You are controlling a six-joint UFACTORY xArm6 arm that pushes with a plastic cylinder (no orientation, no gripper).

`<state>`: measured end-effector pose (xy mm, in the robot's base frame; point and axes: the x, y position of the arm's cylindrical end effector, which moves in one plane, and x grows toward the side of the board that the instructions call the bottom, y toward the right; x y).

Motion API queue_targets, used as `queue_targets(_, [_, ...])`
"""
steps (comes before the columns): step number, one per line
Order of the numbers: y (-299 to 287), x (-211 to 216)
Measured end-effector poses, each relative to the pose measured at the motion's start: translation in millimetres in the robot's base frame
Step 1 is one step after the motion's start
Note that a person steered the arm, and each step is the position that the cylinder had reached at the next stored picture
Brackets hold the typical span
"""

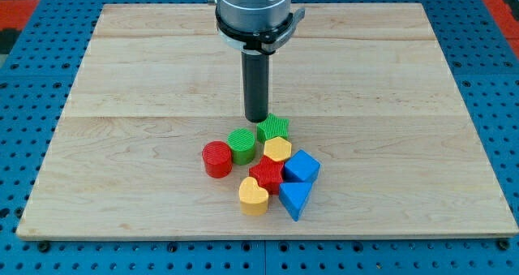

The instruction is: Slightly move the green blocks towards the upwards

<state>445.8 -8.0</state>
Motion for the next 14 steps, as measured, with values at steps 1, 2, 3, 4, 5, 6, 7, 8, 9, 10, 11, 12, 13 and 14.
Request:
queue_targets(1, [0.0,1.2])
queue_targets(2, [-19.2,8.6])
queue_targets(3, [-44.1,42.7])
queue_targets(4, [-47.9,47.7])
queue_targets(5, [-54.0,54.6])
queue_targets(6, [-55.3,70.6])
queue_targets(7, [-59.8,82.2])
queue_targets(8, [-51.7,87.7])
queue_targets(9, [-19.7,63.2])
queue_targets(10, [20.4,58.0])
queue_targets(11, [37.7,28.6])
queue_targets(12, [48.1,9.3])
queue_targets(13, [66.8,16.2])
queue_targets(14, [146.4,47.0])
